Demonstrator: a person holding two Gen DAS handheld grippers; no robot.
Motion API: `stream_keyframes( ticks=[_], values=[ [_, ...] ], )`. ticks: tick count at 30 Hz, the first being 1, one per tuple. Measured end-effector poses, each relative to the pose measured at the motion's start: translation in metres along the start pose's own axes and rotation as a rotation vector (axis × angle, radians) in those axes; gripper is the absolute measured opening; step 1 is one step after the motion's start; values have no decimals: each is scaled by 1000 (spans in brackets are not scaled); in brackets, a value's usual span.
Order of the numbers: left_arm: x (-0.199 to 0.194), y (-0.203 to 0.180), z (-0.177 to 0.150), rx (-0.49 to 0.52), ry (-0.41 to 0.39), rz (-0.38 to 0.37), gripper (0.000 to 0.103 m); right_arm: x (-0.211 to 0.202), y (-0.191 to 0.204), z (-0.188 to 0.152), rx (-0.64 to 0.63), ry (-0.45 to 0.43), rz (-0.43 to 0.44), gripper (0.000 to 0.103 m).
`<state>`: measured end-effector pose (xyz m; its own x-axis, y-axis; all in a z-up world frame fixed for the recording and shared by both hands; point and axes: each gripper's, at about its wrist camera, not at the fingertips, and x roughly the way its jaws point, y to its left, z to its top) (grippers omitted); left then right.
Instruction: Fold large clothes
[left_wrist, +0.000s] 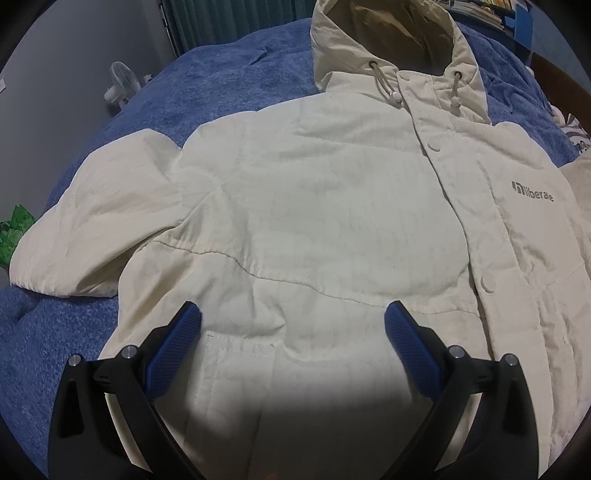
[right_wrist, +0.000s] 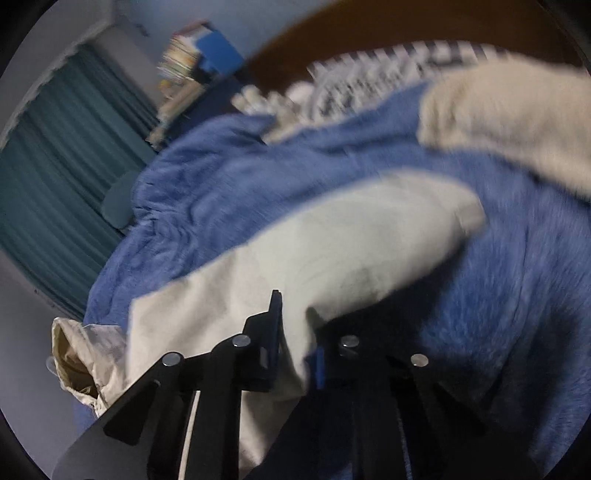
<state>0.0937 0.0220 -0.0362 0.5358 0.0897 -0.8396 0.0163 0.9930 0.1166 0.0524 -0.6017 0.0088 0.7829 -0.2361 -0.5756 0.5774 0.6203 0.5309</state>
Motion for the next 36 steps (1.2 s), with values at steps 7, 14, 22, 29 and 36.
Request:
stream_keyframes(
  ticks=[7,14,22,29,36],
  values=[
    [1,-2,0,6,-4,6,96,-71,68,-3,-71,-75,171,12],
    [2,-5,-3,19,-15,22,96,-140,162,-68,-321,-40,291,10],
    [0,-6,-7,27,-25,29,96,-145,217,-172,-467,130,389,10],
    [10,-6,-9,22,-1,20,96,-104,238,-251,-636,322,379,10],
    [18,-1,-9,-2,26,-11,96,-79,243,-278,-694,435,388,14]
  ],
)
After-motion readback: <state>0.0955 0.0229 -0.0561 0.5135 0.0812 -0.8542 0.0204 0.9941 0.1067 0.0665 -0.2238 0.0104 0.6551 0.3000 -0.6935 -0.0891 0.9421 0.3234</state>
